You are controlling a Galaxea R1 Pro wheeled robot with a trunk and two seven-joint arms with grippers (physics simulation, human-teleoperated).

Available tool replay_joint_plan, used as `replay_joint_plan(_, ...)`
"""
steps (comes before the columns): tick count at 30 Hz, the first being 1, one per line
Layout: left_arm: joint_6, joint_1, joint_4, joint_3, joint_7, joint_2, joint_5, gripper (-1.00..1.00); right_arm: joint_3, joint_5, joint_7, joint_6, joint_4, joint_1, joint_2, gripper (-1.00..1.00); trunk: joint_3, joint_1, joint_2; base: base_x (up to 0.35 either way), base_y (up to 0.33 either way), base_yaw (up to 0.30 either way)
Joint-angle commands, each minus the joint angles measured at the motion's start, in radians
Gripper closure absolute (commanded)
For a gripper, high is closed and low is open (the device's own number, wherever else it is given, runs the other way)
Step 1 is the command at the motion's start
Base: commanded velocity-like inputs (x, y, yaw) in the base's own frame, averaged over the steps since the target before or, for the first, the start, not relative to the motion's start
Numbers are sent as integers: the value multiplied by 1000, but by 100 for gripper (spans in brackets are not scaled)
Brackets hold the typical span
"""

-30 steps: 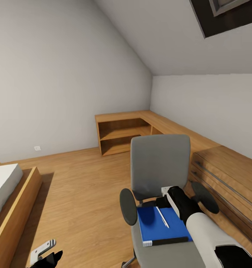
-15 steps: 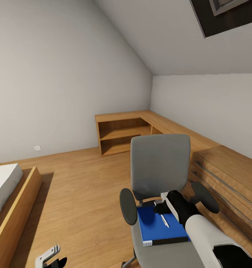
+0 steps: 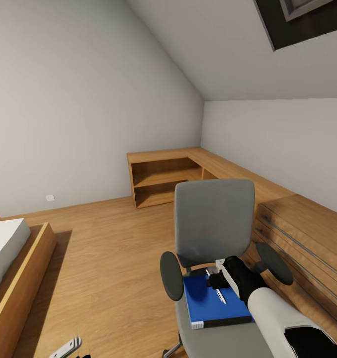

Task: In the bedroom, organize the workspace by keeping the computer under the desk, ensuring the monitor is on the desk, placing the keyboard on the desk next to the monitor, placing the mouse on the desk next to the keyboard, moving the folder from the swivel chair onto the desk next to the mouse, stacking the notebook on top of the folder with the pen on top of the notebook, and positioning the swivel chair next to the desk.

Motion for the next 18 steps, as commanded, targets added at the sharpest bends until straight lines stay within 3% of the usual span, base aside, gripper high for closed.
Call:
replay_joint_plan(1,1,0,-2,2,4,-1,10,-100,3,10,9,5,-1,0,-1,-100,-1,0,0,0,0,0)
replay_joint_plan(10,-48,0,1,2,4,0,10,-100,3,10,9,5,0,0,-1,-100,-1,0,0,126,0,0)
replay_joint_plan(18,-82,0,1,2,9,1,10,-100,2,10,10,5,-1,0,-3,-100,-1,0,0,22,0,0)
